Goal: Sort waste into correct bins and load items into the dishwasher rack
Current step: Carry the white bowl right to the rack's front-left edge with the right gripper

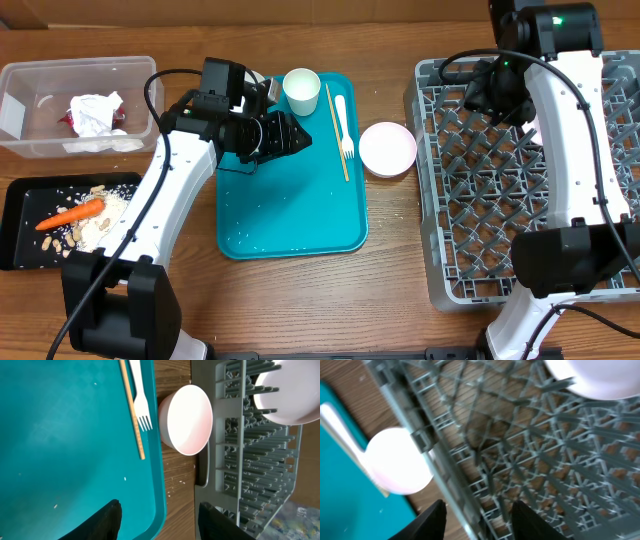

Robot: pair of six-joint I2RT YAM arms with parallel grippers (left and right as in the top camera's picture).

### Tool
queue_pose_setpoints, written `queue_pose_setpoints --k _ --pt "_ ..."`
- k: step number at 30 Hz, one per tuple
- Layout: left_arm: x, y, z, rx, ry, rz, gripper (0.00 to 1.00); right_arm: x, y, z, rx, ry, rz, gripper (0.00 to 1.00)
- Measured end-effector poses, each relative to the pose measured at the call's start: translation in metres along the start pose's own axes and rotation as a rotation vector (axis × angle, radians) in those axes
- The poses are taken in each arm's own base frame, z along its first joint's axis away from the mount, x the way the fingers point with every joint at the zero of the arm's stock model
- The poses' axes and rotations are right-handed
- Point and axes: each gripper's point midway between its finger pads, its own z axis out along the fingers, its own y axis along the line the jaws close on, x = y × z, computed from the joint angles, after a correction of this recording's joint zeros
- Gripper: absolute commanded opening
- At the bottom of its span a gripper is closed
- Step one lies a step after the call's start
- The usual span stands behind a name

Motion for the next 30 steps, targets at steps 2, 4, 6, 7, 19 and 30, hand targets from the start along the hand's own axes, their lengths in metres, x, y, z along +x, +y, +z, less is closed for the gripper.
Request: queue_pose_setpoints --k 2,4,6,7,19,30 --pt "0.000 0.003 0.000 -0.017 -0.004 -0.003 0.53 0.007 0.018 -0.001 -0.093 0.038 -0.053 0.47" --pt "0.001 0.011 0.000 -0.063 -0.005 -0.030 0.56 0.013 0.035 -0.003 -0.164 0.055 -0.101 0.48" --pt "0.005 0.028 -0.002 -0.150 -0.006 -0.098 0.59 0.021 0.062 -0.007 -0.235 0.055 -0.181 0.50" --pt "0.007 0.036 -0.004 -0.194 -0.005 -0.134 0.59 0.023 0.073 -0.006 -0.252 0.043 -0.212 0.52" --pt "0.013 0.131 -0.058 -0.474 -0.069 -0.496 1.00 0.070 0.163 0.074 -0.274 0.010 -0.453 0.49" --pt "0.012 0.138 -0.062 -0.507 -0.081 -0.500 1.00 0.069 0.175 0.139 -0.229 0.052 -0.431 0.46"
